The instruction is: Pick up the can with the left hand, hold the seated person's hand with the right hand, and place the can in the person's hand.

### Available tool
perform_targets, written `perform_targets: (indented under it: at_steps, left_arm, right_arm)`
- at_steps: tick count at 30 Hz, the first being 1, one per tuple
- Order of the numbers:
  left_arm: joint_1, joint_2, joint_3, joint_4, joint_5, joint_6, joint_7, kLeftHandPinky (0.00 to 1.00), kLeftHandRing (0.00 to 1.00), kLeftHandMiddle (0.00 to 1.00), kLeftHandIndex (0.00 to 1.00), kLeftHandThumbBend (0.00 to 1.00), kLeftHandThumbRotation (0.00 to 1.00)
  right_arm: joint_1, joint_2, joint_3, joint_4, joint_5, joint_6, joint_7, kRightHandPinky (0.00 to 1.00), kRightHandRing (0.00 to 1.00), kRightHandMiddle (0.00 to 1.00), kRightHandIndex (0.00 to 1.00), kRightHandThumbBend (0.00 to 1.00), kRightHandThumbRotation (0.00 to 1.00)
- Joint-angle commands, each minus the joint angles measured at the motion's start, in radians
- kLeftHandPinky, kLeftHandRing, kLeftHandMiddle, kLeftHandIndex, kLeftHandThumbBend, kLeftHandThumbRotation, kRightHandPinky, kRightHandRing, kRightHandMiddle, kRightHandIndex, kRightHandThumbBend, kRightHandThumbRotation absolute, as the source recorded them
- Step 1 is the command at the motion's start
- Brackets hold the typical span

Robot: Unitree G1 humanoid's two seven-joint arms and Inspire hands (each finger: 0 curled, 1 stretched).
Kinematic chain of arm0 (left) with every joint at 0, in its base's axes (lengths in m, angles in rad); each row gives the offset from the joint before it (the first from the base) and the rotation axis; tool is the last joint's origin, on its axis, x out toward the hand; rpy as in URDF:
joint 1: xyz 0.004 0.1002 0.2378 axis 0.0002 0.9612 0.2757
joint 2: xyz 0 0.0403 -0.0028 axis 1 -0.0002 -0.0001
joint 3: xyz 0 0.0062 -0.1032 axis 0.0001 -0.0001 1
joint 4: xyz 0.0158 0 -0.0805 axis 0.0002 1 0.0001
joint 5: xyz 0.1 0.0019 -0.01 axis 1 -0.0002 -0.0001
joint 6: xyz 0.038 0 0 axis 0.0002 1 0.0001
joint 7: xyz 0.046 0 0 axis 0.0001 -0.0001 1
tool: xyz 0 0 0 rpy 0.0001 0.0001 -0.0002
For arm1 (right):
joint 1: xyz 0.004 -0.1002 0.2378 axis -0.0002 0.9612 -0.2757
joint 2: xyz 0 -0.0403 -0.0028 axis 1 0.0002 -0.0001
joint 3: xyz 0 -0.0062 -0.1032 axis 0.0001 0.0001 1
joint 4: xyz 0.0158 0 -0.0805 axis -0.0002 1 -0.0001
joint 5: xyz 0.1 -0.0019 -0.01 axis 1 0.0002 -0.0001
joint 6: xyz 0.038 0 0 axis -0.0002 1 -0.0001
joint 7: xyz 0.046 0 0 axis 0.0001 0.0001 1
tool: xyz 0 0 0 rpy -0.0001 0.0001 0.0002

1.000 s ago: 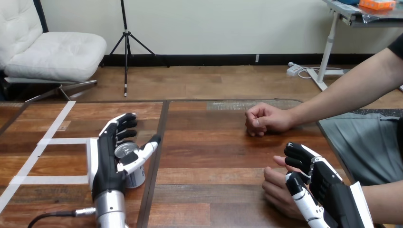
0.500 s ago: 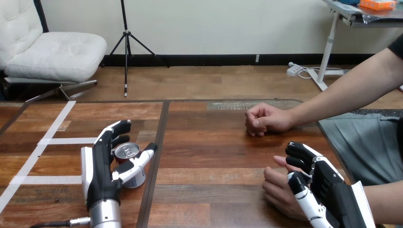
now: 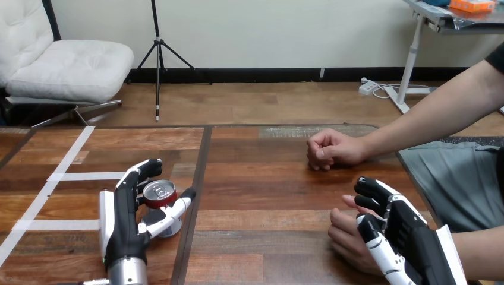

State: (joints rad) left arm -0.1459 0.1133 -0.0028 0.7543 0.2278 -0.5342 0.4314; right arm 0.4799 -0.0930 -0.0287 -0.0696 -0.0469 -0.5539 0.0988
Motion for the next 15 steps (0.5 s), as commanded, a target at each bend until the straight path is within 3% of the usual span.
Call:
perform_targets:
  at_steps: [1,15]
  left_arm:
    - [-0.025,0.012,-0.004,-0.053,0.019,0.005,-0.006,0.66,0.72,0.75,0.73,0.77,0.00]
    - [-0.021,0.004,0.001,-0.047,0.021,0.009,-0.003,0.68,0.72,0.75,0.73,0.77,0.00]
  right_arm:
    - [-0.066,-0.014,0.001,-0.005,0.011,-0.006,0.008,0.75,0.83,0.84,0.82,0.57,0.66]
    - [-0.063,-0.005,0.002,-0.018,0.002,0.005,0.005,0.79,0.85,0.86,0.83,0.58,0.66]
